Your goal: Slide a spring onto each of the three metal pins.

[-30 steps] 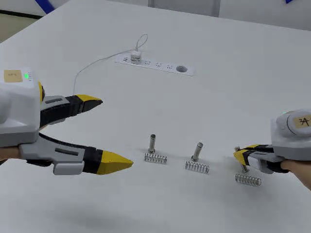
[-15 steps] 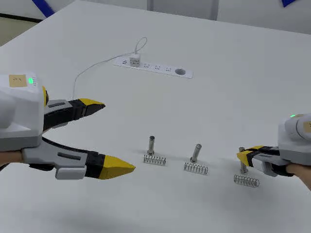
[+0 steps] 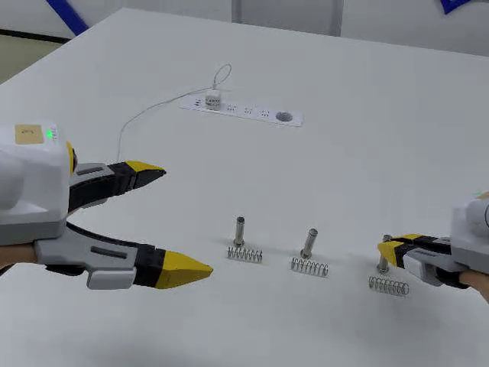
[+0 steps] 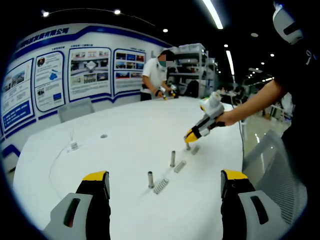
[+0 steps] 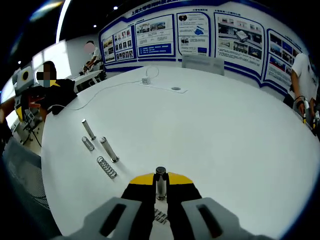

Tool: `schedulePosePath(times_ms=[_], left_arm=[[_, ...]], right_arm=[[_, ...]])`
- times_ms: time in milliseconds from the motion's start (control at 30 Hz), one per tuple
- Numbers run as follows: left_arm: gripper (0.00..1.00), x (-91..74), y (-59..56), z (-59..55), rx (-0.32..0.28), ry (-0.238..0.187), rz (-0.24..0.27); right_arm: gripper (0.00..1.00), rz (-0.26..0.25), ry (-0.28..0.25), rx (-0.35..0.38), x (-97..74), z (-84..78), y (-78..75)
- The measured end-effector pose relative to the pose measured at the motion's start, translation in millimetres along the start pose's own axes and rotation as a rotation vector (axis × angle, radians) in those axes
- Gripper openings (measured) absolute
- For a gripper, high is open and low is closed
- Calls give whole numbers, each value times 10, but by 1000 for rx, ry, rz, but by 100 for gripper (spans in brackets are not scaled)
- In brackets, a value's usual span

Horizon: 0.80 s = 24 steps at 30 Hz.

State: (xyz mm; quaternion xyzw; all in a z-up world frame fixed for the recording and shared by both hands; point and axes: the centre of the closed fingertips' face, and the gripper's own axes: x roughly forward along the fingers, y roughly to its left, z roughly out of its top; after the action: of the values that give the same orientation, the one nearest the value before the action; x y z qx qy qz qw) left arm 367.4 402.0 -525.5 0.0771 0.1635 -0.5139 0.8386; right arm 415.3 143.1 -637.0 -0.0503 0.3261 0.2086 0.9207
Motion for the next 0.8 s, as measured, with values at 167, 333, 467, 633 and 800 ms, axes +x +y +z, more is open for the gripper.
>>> schedulePosePath(times_ms=[167,333,467,633,800], left_arm=[[94,3,-15,-1,-1,2,-5],[95,15,-35,2,-7,-2,-11],[95,24,-28,-13,-1,8,-10],[95,39,-46,31,2,0,-16],[95,64,-85,32,11,6,-24]], right_arm=[[8,10,-56,-37,2,-1,28],[8,10,-121,-42,-23,7,79],[9,5,-127,-56,-59,4,96],[9,1,-118,-53,-79,-14,64],[9,-3,-105,-56,-84,-25,51]])
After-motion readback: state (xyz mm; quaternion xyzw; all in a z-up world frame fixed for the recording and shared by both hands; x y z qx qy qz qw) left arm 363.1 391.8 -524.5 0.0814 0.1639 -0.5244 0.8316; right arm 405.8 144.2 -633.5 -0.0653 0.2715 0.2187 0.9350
